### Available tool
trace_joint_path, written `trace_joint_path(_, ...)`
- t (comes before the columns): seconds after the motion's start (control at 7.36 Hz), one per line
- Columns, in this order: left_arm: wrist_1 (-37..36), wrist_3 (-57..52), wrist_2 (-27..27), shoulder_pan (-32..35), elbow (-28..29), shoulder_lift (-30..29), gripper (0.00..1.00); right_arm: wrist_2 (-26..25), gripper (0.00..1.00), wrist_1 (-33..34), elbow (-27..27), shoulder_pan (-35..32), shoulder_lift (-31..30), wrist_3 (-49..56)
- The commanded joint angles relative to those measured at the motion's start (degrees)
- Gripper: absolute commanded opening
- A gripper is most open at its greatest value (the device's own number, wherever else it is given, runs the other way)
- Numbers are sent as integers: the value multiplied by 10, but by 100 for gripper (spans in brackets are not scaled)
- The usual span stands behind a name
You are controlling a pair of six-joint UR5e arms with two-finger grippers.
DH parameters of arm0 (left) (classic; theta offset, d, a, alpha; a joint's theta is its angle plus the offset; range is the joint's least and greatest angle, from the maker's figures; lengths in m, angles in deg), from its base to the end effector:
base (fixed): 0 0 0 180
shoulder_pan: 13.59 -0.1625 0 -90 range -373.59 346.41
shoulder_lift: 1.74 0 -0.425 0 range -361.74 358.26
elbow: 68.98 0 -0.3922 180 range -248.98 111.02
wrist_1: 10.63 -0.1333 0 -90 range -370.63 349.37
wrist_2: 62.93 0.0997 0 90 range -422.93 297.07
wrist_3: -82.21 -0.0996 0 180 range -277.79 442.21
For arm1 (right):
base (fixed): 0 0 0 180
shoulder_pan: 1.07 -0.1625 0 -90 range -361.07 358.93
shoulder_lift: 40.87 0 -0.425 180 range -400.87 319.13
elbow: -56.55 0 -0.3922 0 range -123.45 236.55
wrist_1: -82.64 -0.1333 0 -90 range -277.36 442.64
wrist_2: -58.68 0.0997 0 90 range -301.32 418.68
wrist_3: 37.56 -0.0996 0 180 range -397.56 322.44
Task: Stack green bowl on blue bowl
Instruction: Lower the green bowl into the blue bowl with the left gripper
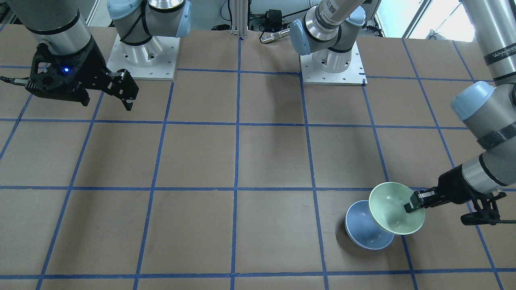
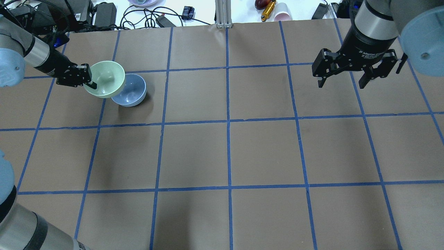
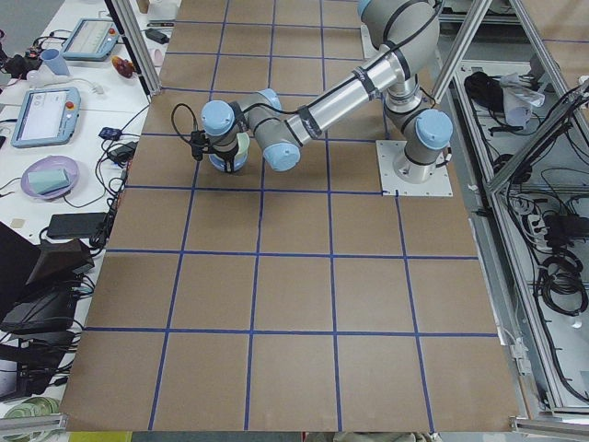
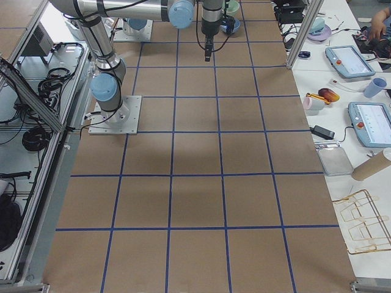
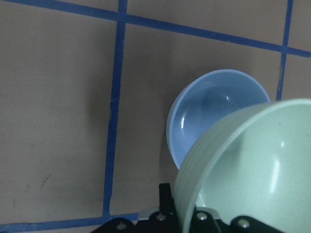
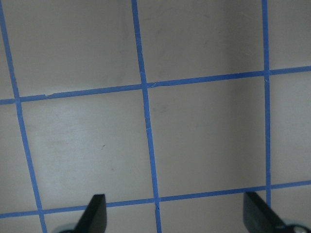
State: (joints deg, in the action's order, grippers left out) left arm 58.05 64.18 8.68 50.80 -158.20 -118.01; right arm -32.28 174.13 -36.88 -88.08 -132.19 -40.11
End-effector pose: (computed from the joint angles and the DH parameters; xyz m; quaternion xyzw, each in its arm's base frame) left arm 0.1258 -0.6435 0.2733 0.0710 -0.9840 0.0260 0.1616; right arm 0.1064 -0.4870 0.4723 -0.0483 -0.9988 -0.0054 0.0084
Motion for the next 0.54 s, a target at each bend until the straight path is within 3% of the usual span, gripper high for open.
trace_joint_path(0.0,-9,25,-28,17,11,-18,4,0,100,0,0,0,0,0)
trace_joint_path(0.41,-30,21,-30,19,12,-39,4,0,100,0,0,0,0,0)
